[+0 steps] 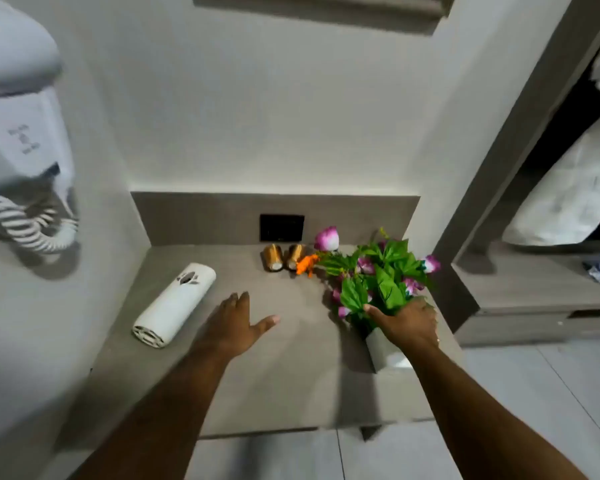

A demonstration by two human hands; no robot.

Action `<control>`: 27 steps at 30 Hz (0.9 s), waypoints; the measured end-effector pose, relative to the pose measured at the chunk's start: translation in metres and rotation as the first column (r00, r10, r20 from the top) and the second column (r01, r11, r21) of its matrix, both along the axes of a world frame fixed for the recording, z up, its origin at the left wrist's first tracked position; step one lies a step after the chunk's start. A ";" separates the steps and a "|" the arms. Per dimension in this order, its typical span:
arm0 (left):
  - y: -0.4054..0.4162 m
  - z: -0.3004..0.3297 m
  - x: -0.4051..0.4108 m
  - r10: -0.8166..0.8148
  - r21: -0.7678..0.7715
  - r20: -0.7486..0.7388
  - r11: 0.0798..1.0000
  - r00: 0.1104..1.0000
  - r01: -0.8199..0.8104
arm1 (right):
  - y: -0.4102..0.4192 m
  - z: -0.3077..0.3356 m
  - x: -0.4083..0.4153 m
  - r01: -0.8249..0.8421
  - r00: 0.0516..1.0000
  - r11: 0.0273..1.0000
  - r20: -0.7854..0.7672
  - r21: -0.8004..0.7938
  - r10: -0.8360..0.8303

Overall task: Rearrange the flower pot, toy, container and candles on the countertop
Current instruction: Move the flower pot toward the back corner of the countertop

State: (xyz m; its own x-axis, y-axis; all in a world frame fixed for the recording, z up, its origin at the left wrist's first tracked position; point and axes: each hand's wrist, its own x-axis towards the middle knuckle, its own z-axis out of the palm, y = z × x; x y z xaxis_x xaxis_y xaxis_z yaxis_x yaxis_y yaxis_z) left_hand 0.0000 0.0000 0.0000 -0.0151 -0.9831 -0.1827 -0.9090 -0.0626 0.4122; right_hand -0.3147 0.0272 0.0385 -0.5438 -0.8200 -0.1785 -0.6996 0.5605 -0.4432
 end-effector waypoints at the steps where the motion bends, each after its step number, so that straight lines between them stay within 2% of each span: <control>1: 0.004 -0.011 0.000 -0.017 0.052 0.025 0.999 1.000 0.016 | 0.000 -0.007 0.000 0.032 0.999 0.997 0.007 0.070 -0.033; 4: 0.015 -0.048 -0.002 -0.060 0.091 0.116 0.995 0.991 0.050 | 0.001 -0.028 -0.004 0.044 0.997 0.985 0.060 0.167 -0.055; 8: 0.024 -0.073 -0.006 -0.142 0.056 0.265 0.990 0.954 0.132 | -0.002 -0.037 -0.002 0.056 0.993 0.991 0.101 0.120 -0.069; 12: 0.031 -0.077 -0.011 -0.132 0.022 0.276 0.991 0.952 0.131 | -0.005 -0.042 -0.009 0.133 0.982 0.986 0.121 0.103 -0.145; 18: 0.029 -0.084 -0.007 -0.106 -0.040 0.285 0.992 0.953 0.122 | -0.031 -0.048 -0.016 0.281 0.939 0.959 0.214 -0.027 -0.269; 20: 0.023 -0.088 -0.008 -0.078 -0.091 0.268 0.990 0.960 0.106 | -0.047 -0.050 -0.018 0.319 0.921 0.940 0.274 -0.117 -0.278; 24: 0.004 -0.097 -0.010 -0.043 -0.126 0.271 0.989 0.962 0.080 | -0.073 -0.067 -0.020 0.388 0.879 0.847 0.421 -0.363 -0.223; 27: -0.009 -0.099 -0.010 -0.026 -0.116 0.304 0.991 0.952 0.064 | -0.083 -0.080 -0.018 0.399 0.866 0.802 0.470 -0.445 -0.170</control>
State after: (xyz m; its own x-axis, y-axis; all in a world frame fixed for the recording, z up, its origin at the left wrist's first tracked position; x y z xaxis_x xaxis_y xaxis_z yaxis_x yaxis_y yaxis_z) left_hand -0.0103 -0.0090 -0.0992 -0.0231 -0.9978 -0.0629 -0.9925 0.0154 0.1210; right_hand -0.3322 -0.0553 -0.0412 -0.7443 -0.6673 -0.0266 -0.2494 0.3147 -0.9158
